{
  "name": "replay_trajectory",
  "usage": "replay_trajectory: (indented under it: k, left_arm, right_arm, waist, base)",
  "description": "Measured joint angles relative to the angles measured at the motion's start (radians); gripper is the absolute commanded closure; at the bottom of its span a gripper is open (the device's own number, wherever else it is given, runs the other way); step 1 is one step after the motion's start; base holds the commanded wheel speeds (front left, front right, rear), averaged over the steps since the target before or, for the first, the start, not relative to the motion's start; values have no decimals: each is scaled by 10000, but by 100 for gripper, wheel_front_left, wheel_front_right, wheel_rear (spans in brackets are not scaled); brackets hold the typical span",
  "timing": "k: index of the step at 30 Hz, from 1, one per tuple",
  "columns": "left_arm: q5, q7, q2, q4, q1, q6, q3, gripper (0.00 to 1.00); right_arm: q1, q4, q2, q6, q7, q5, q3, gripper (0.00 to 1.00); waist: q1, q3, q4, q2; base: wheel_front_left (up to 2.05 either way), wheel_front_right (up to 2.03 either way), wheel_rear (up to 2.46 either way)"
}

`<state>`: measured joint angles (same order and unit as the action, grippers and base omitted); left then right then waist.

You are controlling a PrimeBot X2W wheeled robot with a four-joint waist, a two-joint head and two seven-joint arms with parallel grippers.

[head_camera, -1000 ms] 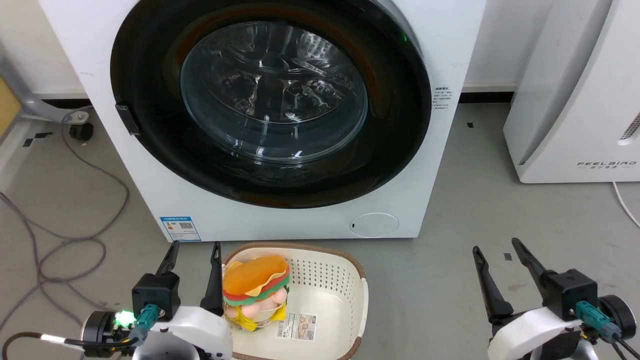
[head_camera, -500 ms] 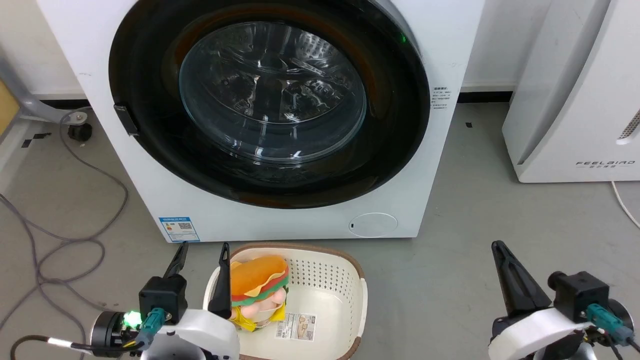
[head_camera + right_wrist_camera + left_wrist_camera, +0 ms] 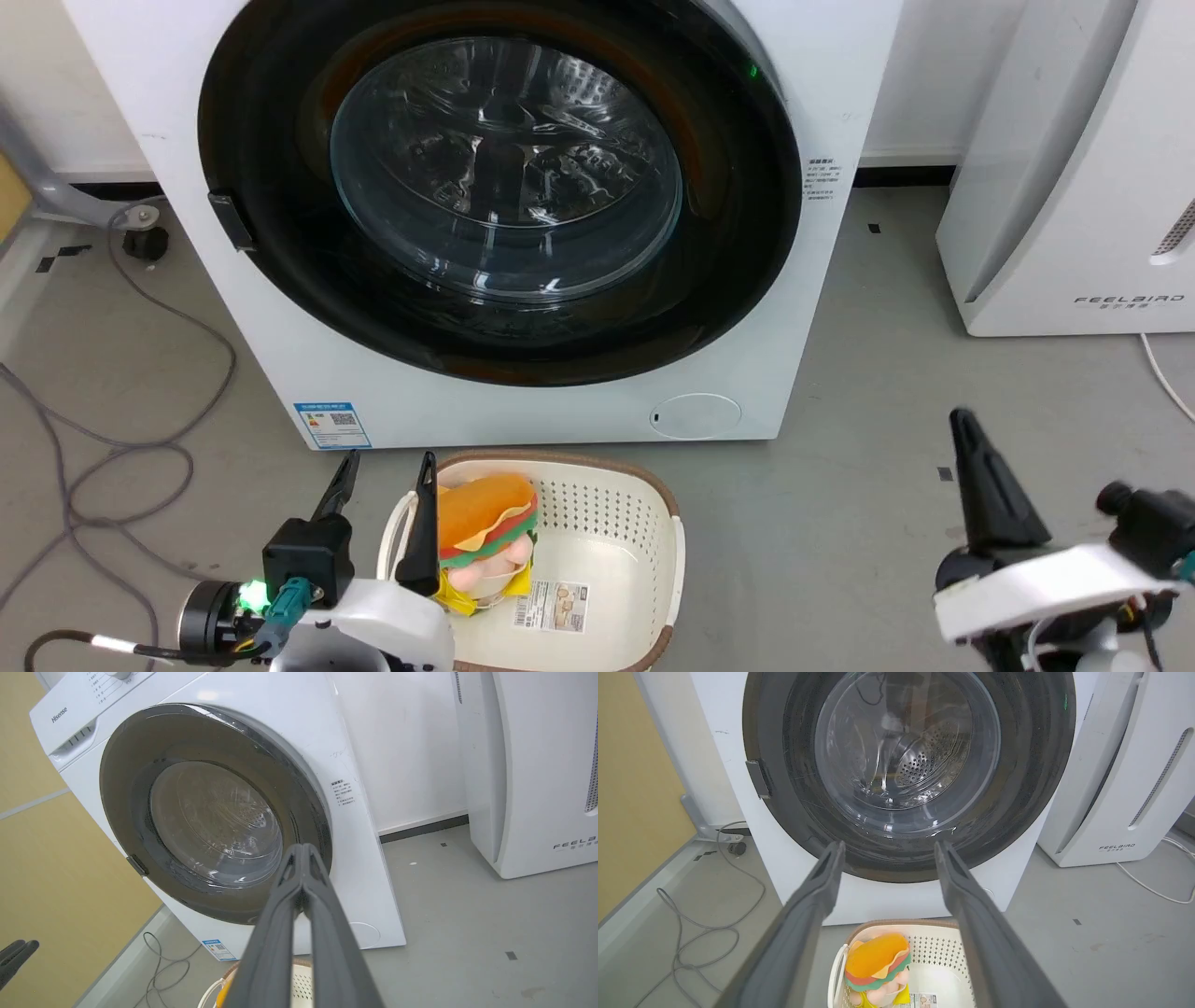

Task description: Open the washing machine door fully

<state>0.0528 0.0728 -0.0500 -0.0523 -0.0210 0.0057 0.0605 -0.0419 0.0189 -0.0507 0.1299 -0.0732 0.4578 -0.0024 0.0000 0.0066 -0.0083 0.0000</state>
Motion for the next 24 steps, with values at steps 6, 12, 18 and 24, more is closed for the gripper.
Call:
replay_trajectory:
  k: [6, 12, 18, 24]
  left_arm:
    - [52, 173, 0, 10, -185, -19, 48, 0]
    - [111, 274, 0, 38, -325, -88, 81, 0]
    - [121, 414, 0, 130, -619, -178, 58, 0]
    - [123, 523, 0, 184, -872, -265, 61, 0]
  right_arm:
    - [-762, -6, -102, 0, -4, 1104, -268, 100]
    - [-1776, 332, -322, 0, 10, 2161, -466, 100]
    - [-3012, 888, -522, -2, 186, 3628, -665, 100]
    - [-4410, 1825, -844, -2, 397, 5168, -721, 100]
  waist:
    - [2, 259, 17, 0]
    - [2, 561, 50, 0]
    - [2, 938, 72, 0]
    - [2, 1291, 106, 0]
  base:
    - [0, 0, 0]
    - [0, 0, 0]
    - [0, 0, 0]
    - [0, 0, 0]
